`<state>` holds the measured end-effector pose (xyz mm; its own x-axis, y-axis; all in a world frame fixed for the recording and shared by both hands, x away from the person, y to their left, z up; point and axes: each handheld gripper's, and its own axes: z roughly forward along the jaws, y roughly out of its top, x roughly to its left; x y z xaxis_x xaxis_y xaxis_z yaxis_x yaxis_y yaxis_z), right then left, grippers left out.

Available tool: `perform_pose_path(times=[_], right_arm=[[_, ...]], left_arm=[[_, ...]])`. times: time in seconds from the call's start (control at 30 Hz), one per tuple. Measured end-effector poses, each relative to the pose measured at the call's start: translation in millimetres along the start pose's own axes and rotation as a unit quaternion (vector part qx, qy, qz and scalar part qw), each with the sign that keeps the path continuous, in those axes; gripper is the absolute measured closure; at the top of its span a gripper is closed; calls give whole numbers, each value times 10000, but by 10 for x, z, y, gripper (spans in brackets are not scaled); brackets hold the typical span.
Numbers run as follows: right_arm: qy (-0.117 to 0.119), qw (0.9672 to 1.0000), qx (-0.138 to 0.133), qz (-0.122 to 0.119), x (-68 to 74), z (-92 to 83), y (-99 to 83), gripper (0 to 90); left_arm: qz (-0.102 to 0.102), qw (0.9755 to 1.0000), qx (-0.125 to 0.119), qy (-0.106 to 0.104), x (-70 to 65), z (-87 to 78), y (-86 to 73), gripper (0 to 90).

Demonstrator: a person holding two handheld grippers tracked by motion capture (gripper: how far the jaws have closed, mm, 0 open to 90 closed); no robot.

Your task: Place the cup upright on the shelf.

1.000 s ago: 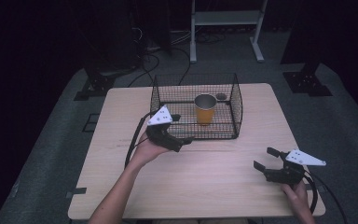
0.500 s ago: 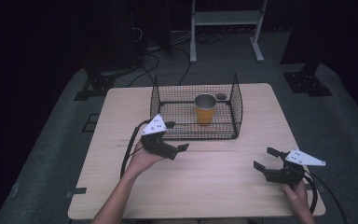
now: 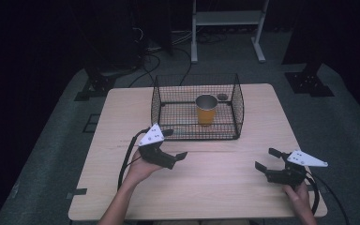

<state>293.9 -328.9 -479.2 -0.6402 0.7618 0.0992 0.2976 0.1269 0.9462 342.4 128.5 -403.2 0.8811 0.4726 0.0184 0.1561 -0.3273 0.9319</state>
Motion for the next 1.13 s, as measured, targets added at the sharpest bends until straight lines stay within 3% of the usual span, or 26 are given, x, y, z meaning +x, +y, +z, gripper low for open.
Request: perform_pose_path(times=[0.87, 1.13], right_arm=[[-1, 10000, 3, -3, 1, -1, 0, 127], [19, 10000, 11, -31, 6, 0, 0, 127]], left_arm=[[-65, 9999, -27, 155, -146, -137, -268, 26], [-60, 9996, 81, 264, -185, -181, -354, 26]])
